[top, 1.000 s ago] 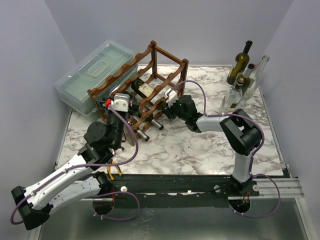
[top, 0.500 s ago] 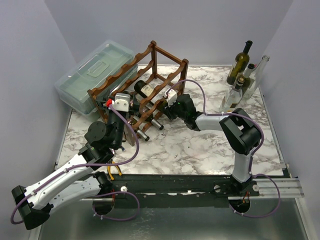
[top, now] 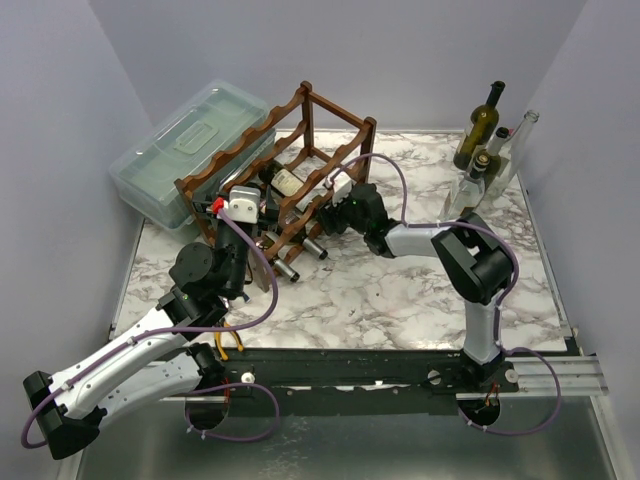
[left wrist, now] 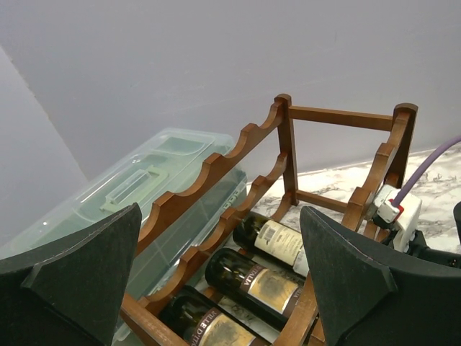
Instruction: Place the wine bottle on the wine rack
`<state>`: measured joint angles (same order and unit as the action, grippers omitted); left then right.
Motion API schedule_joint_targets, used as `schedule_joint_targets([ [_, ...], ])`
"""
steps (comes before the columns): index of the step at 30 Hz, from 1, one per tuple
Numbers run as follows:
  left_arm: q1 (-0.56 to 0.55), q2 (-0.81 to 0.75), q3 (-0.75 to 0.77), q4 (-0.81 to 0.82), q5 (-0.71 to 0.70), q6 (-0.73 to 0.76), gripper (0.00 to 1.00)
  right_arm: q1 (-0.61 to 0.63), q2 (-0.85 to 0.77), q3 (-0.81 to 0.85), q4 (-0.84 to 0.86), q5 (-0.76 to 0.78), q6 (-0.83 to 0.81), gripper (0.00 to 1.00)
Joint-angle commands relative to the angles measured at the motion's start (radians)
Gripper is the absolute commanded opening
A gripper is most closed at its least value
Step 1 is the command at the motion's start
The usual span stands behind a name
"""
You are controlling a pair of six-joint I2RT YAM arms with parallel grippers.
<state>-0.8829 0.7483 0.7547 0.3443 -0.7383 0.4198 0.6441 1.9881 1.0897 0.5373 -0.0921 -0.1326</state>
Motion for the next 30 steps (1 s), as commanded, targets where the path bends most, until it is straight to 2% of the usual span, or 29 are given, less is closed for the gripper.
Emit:
schedule_joint_targets([
  [1, 0.001, -0.003, -0.009, 0.019, -0.014, -0.019, 0.92, 0.002, -0.012, -0.014, 0.159, 0.064, 0.040, 0.76],
  [11, 0.000, 0.003, -0.011, 0.019, -0.004, -0.033, 0.92, 0.001, -0.198, -0.221, 0.096, 0.086, 0.112, 0.76],
  [16, 0.001, 0.016, -0.012, 0.019, -0.003, -0.033, 0.92, 0.002, -0.336, -0.291, 0.000, 0.176, 0.187, 0.76],
  [23, 0.001, 0.018, -0.014, 0.019, 0.010, -0.045, 0.92, 0.002, -0.553, -0.333, -0.160, 0.322, 0.200, 0.76],
  [30, 0.001, 0.030, -0.014, 0.016, 0.016, -0.047, 0.92, -0.007, -0.719, -0.297, -0.250, 0.557, 0.143, 0.91],
])
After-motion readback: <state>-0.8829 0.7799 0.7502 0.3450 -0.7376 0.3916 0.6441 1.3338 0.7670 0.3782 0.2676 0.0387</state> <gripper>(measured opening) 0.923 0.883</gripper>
